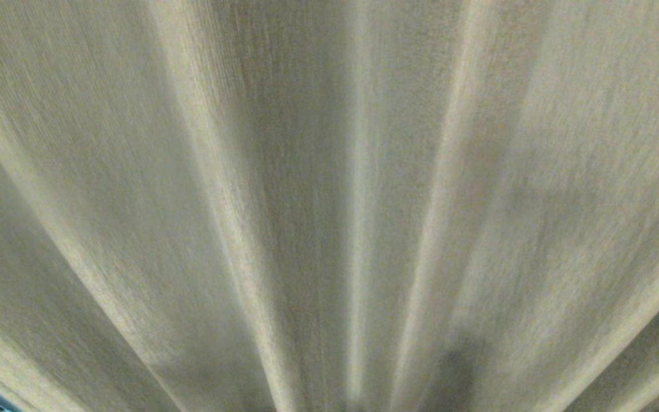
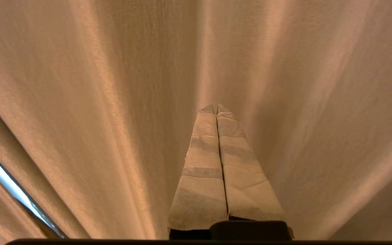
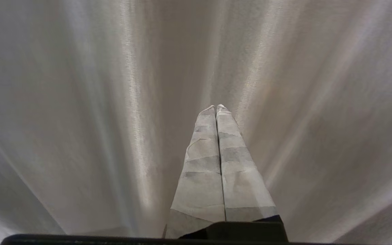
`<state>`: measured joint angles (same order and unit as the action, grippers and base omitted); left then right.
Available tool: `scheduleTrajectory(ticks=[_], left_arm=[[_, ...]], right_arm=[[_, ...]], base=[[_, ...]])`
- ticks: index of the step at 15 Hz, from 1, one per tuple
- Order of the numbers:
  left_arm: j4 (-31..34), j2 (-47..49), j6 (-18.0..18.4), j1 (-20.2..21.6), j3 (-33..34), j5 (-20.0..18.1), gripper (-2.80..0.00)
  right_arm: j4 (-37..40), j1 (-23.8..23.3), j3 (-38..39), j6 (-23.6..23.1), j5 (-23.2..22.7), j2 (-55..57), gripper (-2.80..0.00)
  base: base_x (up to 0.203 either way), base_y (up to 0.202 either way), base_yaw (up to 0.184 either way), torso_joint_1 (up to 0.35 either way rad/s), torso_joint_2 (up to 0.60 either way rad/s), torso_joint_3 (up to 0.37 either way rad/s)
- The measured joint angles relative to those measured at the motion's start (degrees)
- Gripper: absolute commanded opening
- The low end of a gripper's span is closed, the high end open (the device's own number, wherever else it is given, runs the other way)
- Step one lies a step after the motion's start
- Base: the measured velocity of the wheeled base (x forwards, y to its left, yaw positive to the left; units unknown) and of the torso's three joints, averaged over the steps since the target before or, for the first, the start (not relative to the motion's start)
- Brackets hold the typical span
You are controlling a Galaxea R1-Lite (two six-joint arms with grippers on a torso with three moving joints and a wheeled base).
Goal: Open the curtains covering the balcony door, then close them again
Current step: Close the outer curtains on both sides
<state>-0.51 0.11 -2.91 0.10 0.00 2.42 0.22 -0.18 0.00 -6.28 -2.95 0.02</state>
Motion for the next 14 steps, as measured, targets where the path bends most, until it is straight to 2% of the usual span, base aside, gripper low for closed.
scheduleTrajectory(ticks=[10, 14], left_arm=[[0.0, 0.0, 0.0, 0.0, 0.0, 0.0, -2.80], [0.0, 0.0, -0.4, 0.0, 0.0, 0.1, -2.80]], right_arm=[[0.0, 0.0, 0.0, 0.0, 0.0, 0.0, -2.80], [0.0, 0.0, 0.0, 0.0, 0.0, 0.0, -2.80]], base=[[0.000, 0.000, 0.000, 0.000, 0.00, 0.000], [0.004, 0.129, -0.001, -0.001, 0.00, 0.003]])
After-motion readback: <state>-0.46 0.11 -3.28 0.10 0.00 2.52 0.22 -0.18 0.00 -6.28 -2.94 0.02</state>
